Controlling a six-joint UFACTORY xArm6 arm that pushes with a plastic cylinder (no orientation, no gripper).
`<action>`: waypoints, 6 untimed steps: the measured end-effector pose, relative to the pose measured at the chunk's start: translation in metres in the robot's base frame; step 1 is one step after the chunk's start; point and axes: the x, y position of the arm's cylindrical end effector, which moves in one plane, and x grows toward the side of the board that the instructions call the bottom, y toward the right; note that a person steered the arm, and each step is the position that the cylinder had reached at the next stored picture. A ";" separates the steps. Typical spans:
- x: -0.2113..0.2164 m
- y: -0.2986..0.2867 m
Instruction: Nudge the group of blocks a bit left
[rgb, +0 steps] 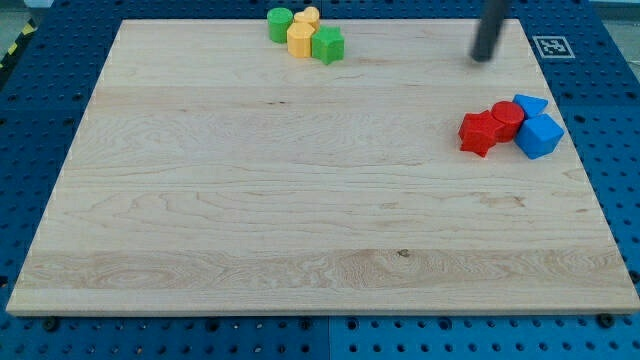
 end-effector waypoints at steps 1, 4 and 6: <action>0.042 0.034; 0.088 0.086; 0.122 -0.062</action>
